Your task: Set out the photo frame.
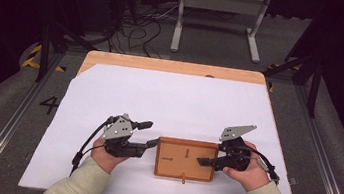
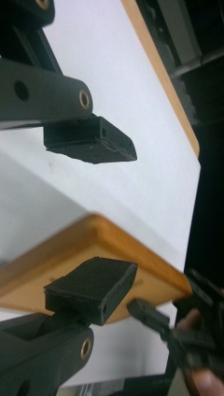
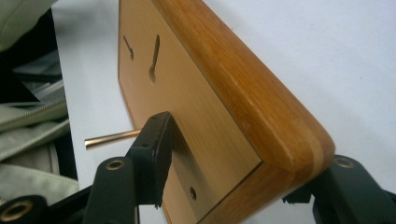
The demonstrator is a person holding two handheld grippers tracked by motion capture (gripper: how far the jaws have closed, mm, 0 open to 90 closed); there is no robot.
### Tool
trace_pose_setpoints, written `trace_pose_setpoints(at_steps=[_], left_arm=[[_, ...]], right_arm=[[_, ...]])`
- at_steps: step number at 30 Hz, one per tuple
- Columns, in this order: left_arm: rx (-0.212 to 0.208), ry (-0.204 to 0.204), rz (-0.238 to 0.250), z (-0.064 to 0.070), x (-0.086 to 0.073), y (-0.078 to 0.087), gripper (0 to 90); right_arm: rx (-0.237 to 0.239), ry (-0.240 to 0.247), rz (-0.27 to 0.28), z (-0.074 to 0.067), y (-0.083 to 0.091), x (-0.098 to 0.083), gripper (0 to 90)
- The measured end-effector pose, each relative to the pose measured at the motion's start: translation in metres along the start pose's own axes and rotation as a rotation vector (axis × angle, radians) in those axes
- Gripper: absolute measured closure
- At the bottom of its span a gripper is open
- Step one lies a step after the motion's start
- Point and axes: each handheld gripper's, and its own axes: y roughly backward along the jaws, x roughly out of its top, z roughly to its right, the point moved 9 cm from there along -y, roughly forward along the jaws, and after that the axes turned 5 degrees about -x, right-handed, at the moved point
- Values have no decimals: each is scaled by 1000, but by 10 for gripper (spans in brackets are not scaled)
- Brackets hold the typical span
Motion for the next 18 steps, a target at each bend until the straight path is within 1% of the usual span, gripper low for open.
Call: trace_pose_setpoints(at_steps=[1,2,3,4,5,6,7,8,9,10,12,13,14,15,16,17,18], left_arm=[[7,7,-6,-3,-2,0,409],[7,7,-6,-3,-2,0,407],[27,13,-23,-9,-9,-1,407],[27,13,-23,-9,-9,-1,407],[33,21,-25,-12,-11,-1,407],[42,36,-34,-16,-15,0,408],[42,36,-34,-16,-15,0,408],[49,44,-33,-20,-17,1,408],[49,44,-33,-20,-17,1,408],[51,44,-35,-22,-18,2,408],[61,57,-35,-24,-20,3,410],[65,56,-36,-26,-20,4,410],[65,56,-36,-26,-20,4,412],[67,61,-36,-27,-21,4,412],[69,65,-36,-27,-21,3,412],[69,65,-36,-27,-21,3,413],[70,65,-37,-27,-21,3,413]], right_arm=[[-3,10,0,-1,1,0,466],[-7,28,2,-3,2,-1,473],[-8,51,5,-4,4,-1,480],[-8,51,5,-4,4,-1,480],[-14,71,5,-6,5,-1,486],[-21,116,7,-10,8,-2,504],[-21,116,7,-10,8,-2,504],[-27,171,8,-14,11,-4,520],[-27,171,8,-14,11,-4,520],[-39,228,9,-19,14,-6,534],[-57,276,12,-23,16,-7,542],[-69,298,13,-25,16,-7,542],[-69,298,13,-25,16,-7,542],[-89,336,19,-27,16,-7,546],[-96,351,21,-28,16,-7,554],[-96,351,21,-28,16,-7,554],[-103,368,23,-28,15,-6,565]])
